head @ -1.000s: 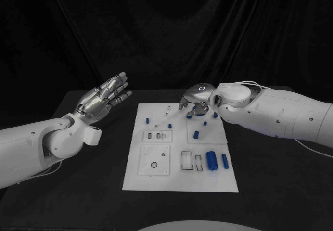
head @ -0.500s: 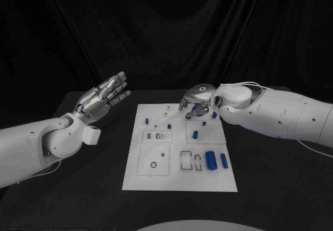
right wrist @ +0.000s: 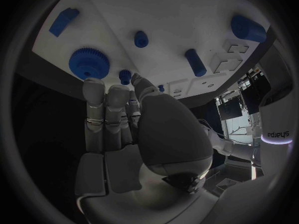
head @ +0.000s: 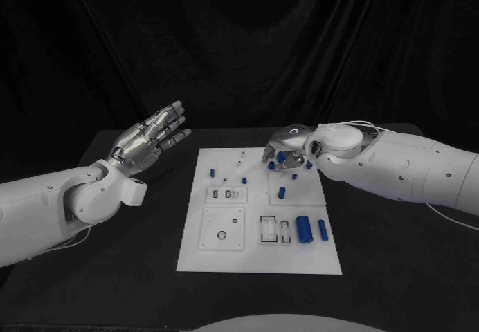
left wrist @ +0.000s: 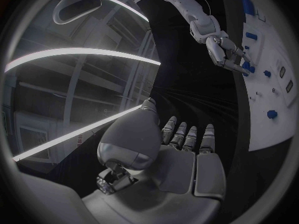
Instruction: Assemble the parts on the task board
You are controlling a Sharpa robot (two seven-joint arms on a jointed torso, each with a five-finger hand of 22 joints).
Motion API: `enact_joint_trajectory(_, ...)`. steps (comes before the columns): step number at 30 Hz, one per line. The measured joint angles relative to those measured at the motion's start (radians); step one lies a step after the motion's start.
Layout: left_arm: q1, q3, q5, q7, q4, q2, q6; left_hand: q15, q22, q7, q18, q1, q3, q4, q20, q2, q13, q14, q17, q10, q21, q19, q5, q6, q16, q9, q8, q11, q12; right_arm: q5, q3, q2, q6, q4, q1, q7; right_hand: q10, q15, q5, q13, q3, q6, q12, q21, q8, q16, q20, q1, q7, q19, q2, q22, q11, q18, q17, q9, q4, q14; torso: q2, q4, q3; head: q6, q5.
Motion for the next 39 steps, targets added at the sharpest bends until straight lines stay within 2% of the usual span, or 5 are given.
enact_joint_trajectory(14, 0.000, 0.000, 0.000, 0.000, -0.001, 0.000, 0.007, 0.000, 0.000, 0.000, 0.000, 0.000, 0.000, 0.000, 0.000, 0.000, 0.000, 0.000, 0.000, 0.000, 0.000, 0.000, 0.000, 0.000, 0.000, 0.000, 0.000, 0.000, 0.000, 0.000, 0.000, 0.017, -0.002, -0.020, -0.011, 0.001, 0.004, 0.000, 0.001, 0.000, 0.014, 0.012, 0.000, 0.011, 0.000, 0.013, 0.000, 0.000, 0.012, 0.000, 0.000, 0.013, 0.003, 0.000, 0.014, 0.001, -0.014, 0.000, 0.001, 0.0007, 0.0003, -0.006, 0.000)
enact_joint_trajectory(16, 0.000, 0.000, 0.000, 0.000, -0.001, 0.000, 0.008, 0.000, 0.000, 0.000, 0.000, 0.000, 0.000, 0.000, 0.000, 0.000, 0.000, 0.000, 0.000, 0.000, 0.000, 0.000, 0.000, 0.000, 0.000, 0.000, 0.000, 0.000, 0.000, 0.000, 0.000, 0.021, -0.002, -0.026, -0.014, 0.002, 0.003, 0.000, 0.027, 0.000, 0.014, 0.013, -0.005, 0.011, 0.000, 0.012, 0.000, 0.001, 0.012, 0.000, 0.000, 0.015, 0.003, 0.000, 0.014, 0.001, -0.014, 0.000, 0.001, 0.0005, 0.0003, -0.007, 0.000)
enact_joint_trajectory(17, 0.000, 0.000, 0.000, 0.000, -0.002, 0.001, 0.009, 0.000, 0.000, 0.000, 0.000, 0.000, 0.000, 0.000, 0.000, 0.000, 0.000, 0.000, 0.000, 0.000, 0.000, 0.000, 0.000, 0.000, 0.000, 0.000, 0.000, 0.000, 0.000, 0.000, 0.000, 0.024, -0.002, -0.030, -0.015, 0.002, 0.004, 0.000, 0.028, 0.000, 0.018, 0.013, -0.008, 0.011, 0.000, 0.013, 0.000, 0.013, 0.013, 0.000, 0.012, 0.015, 0.003, 0.000, 0.014, 0.001, -0.018, 0.000, 0.000, 0.0004, 0.0003, -0.008, 0.000)
enact_joint_trajectory(24, 0.000, 0.000, 0.000, -0.001, -0.002, 0.002, 0.014, 0.000, 0.000, 0.000, 0.000, 0.000, 0.000, 0.000, 0.000, 0.000, 0.000, 0.000, 0.000, 0.000, 0.000, 0.000, 0.000, 0.000, 0.000, 0.000, 0.000, 0.000, 0.000, 0.000, 0.000, 0.038, -0.004, -0.056, -0.020, 0.004, 0.008, 0.000, 0.026, 0.000, 0.058, 0.029, -0.008, 0.011, 0.000, 0.013, 0.000, 0.039, 0.014, -0.001, -0.002, 0.028, 0.007, 0.000, 0.019, 0.005, -0.030, 0.000, 0.000, 0.0005, 0.0001, -0.010, -0.002)
enact_joint_trajectory(39, 0.000, 0.000, 0.000, -0.005, -0.005, 0.003, 0.022, 0.000, 0.000, 0.000, 0.000, 0.008, 0.000, 0.000, 0.000, 0.007, 0.000, 0.000, 0.000, 0.000, 0.000, 0.000, 0.011, 0.000, 0.000, 0.000, 0.000, 0.000, 0.000, -0.001, 0.000, 0.046, -0.021, -0.079, -0.023, 0.010, 0.040, -0.001, 0.023, 0.000, 0.150, 0.077, -0.008, 0.022, 0.001, 0.027, 0.000, 0.038, 0.033, -0.001, -0.002, 0.052, 0.007, 0.000, 0.026, 0.027, -0.031, -0.002, 0.000, 0.0004, 0.0002, -0.014, -0.003)
